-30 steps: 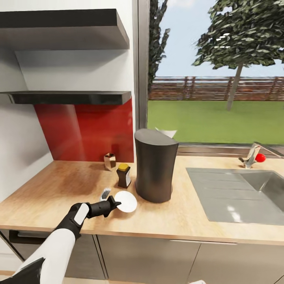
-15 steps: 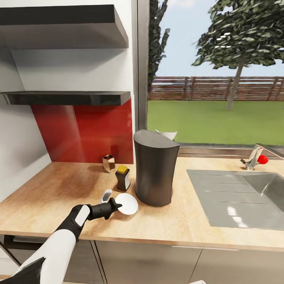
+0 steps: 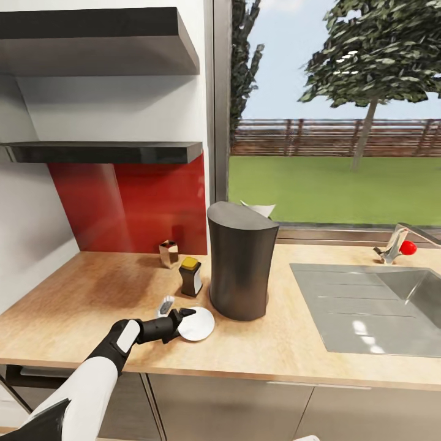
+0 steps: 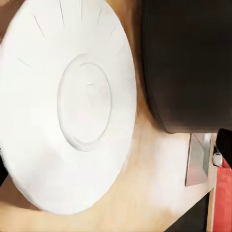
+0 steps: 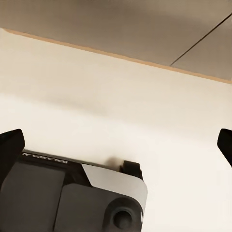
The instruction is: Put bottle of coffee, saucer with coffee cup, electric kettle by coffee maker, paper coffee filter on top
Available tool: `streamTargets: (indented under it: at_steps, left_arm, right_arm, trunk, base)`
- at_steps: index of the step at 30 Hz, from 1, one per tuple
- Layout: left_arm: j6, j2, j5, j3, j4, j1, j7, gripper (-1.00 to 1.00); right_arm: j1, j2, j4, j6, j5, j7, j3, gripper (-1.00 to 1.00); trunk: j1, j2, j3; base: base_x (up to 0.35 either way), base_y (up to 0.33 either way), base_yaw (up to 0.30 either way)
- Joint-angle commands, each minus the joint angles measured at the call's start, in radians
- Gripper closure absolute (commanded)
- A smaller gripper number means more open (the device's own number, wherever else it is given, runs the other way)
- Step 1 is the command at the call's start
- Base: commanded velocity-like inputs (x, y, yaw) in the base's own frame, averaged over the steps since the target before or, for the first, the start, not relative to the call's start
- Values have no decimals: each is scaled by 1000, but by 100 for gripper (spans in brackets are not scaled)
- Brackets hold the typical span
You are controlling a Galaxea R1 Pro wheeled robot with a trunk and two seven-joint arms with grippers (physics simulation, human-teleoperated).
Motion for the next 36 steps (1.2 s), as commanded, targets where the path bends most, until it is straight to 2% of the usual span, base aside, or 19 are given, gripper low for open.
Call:
streamTargets:
  at_steps: [1,9,11,20,27,36]
  left_arm:
    - [6,-1,-3,7,-1,-1,-2,-100]
    - [8,6,-2,7,-1,-2,-2,-100]
    - [8,7,-2,30,-1,-1,-2,-100]
    - [8,6,1,42,-4,-1,-3,-100]
    - [9,1,1,41,0,0,-10,-100]
    - [15,-4,-1,38,0,44,-25,-100]
  right_arm:
    - [-1,0,1,-2,8,0,4,-100]
    - [-1,0,1,-2,8,0,4,-100]
    - [-1,0,1,-2,8,0,4,-100]
    - [-1,0,1,-2,8,0,5,-100]
    - [-1,0,1,-2,8,0,4,-100]
    - [-1,0,1,-2,8,0,4,-100]
  trunk:
    - [1,-2,-2]
    - [1,-2,-2]
    - [1,-2,-2]
    - [1,-2,-2]
    - [1,-2,-2]
    - [1,-2,-2]
  base:
    - [0,0,0]
    - [0,0,0]
    - [-212,144,0]
    - [-283,151,0]
    - [-322,26,0]
    - [-327,1,0]
